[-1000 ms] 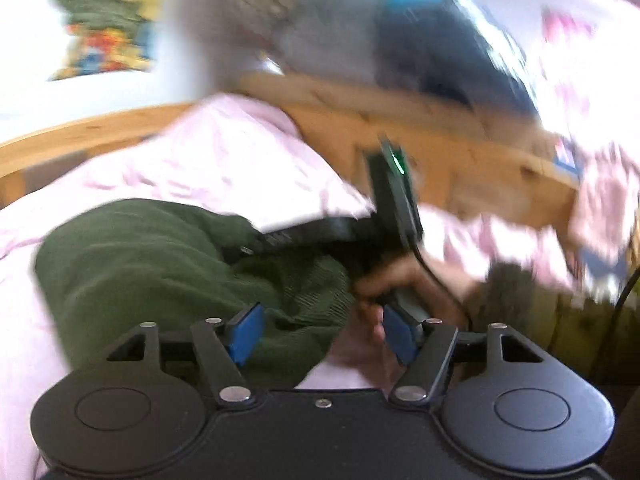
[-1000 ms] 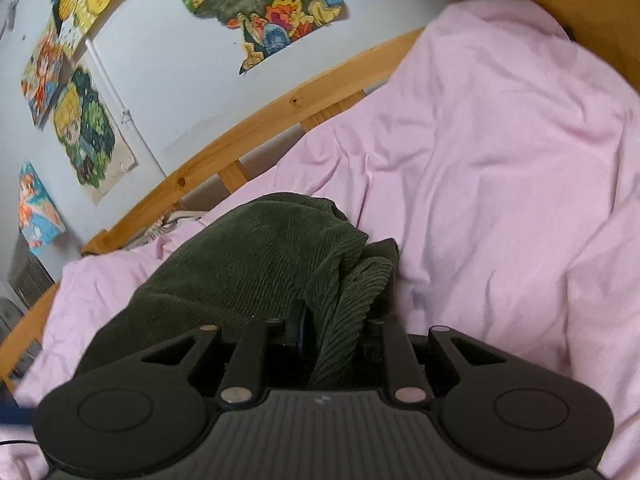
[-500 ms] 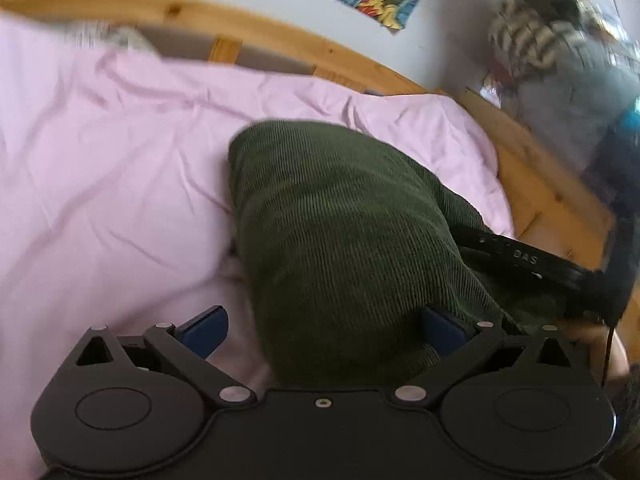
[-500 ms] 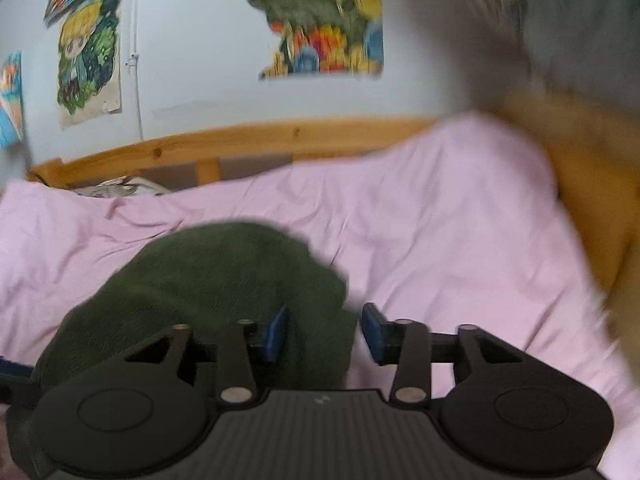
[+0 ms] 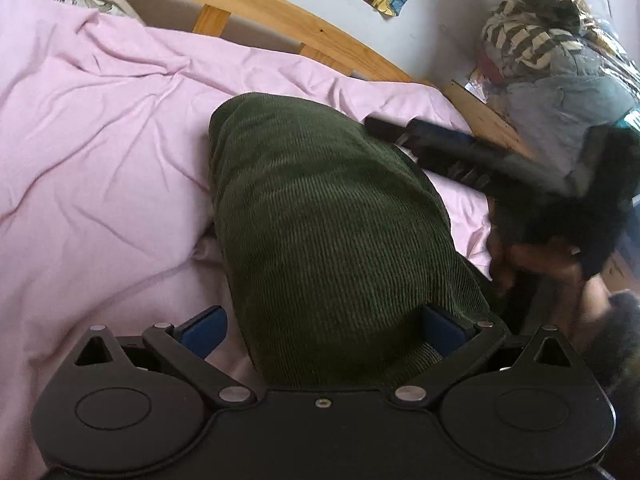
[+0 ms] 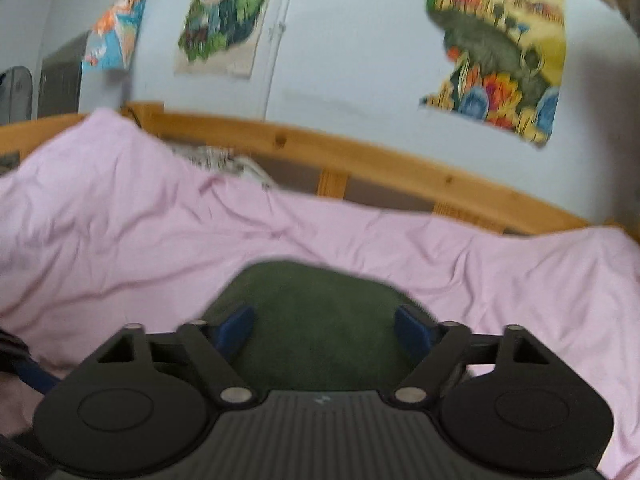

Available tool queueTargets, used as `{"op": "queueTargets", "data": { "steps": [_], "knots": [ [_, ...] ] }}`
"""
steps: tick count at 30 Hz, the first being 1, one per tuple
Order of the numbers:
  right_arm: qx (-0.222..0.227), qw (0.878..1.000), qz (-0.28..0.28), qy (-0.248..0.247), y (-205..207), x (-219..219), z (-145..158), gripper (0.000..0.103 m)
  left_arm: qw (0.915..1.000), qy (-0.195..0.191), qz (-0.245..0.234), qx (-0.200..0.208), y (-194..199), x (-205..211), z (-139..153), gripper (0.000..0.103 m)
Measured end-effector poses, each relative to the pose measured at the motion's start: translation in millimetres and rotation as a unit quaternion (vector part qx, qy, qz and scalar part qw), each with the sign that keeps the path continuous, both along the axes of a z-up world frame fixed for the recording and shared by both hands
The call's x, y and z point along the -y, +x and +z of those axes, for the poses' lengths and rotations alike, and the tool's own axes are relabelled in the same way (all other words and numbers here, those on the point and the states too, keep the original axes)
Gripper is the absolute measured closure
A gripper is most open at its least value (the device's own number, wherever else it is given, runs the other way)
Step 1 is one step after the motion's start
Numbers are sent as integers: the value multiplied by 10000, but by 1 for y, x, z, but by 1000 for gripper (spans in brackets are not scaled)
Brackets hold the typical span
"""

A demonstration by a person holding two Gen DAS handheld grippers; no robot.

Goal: Fold large clothes

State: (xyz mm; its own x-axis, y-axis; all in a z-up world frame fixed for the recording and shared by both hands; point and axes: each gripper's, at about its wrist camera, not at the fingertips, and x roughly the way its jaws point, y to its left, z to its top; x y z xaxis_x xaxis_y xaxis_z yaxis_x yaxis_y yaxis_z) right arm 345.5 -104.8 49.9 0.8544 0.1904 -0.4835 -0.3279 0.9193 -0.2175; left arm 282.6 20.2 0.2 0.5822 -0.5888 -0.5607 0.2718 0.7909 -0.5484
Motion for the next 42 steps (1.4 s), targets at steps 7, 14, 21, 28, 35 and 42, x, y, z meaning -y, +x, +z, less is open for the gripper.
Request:
{"op": "queueTargets", "data": {
  "steps": [7, 14, 21, 28, 35, 42],
  "knots": [
    [-136, 9985, -378, 385, 27, 9, -41, 1, 9997, -164, -52, -163, 10, -8, -11, 1],
    [-69, 9984, -456, 313, 47, 3, -71, 0, 9997, -117, -99, -187, 24, -13, -28, 0],
    [66, 9972, -522, 537, 35, 11, -66, 2, 9998, -149, 68, -137, 23, -5, -35, 0],
    [287, 9942, -545, 881, -60, 20, -24, 2, 9988, -363, 307, -121, -9, -26, -20, 1],
    [887, 9907, -985, 293, -101, 6, -43, 2, 9973, -305, 652, 117, -27, -31, -8, 1],
    [684, 9877, -1169, 776, -94, 21, -69, 1, 9973, 37, 702, -205, -15, -22, -19, 0]
  ]
}}
